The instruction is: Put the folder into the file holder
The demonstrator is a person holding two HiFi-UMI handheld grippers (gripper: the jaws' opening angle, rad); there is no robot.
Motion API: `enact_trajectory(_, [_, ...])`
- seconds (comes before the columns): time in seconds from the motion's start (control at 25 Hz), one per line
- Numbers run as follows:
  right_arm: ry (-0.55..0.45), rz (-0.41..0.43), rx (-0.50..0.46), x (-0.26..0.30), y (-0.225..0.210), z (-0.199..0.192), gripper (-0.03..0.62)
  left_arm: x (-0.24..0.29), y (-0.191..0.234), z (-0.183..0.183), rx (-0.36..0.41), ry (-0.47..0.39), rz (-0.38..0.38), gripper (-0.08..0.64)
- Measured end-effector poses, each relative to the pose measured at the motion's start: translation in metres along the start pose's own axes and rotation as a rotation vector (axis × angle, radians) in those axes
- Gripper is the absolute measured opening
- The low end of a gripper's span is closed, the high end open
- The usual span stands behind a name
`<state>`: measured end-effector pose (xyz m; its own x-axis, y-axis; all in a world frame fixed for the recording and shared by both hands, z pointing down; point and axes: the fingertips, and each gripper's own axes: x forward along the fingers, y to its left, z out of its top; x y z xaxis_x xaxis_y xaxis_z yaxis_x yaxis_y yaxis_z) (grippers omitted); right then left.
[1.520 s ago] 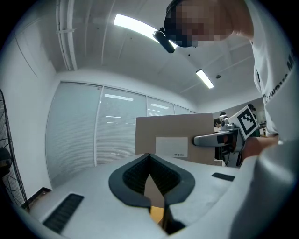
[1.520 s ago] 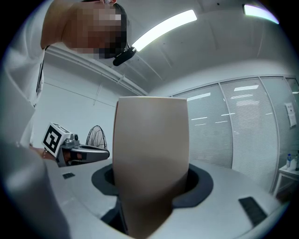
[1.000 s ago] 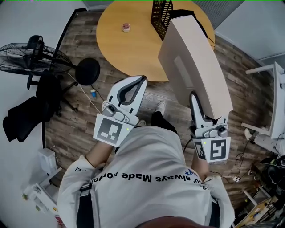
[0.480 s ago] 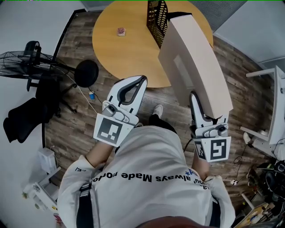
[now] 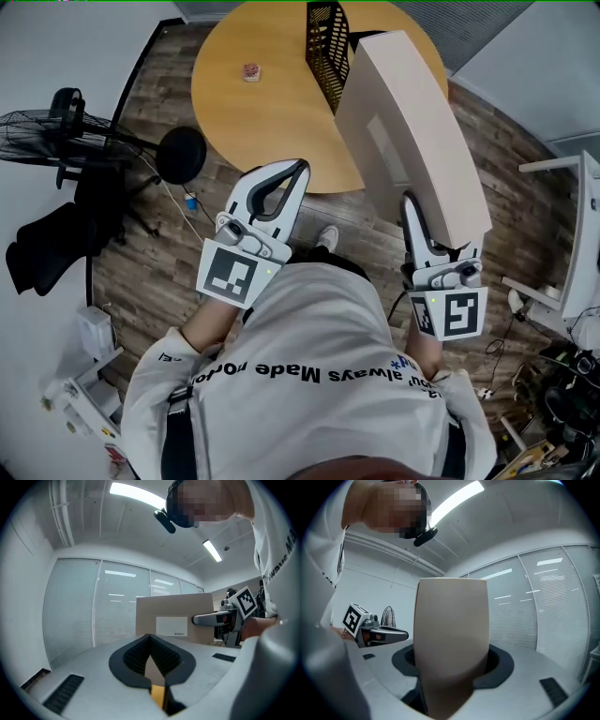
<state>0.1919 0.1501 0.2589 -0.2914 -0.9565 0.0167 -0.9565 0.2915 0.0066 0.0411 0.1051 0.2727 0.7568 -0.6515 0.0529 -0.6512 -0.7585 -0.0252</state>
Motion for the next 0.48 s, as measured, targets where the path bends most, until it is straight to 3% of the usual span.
enact_trajectory(0.48, [0.005,0.022,0.009,0.005,-0.014,-0.009,0.285,0.007,-0.002,-0.009,-0.008,0.017,0.033,0.023])
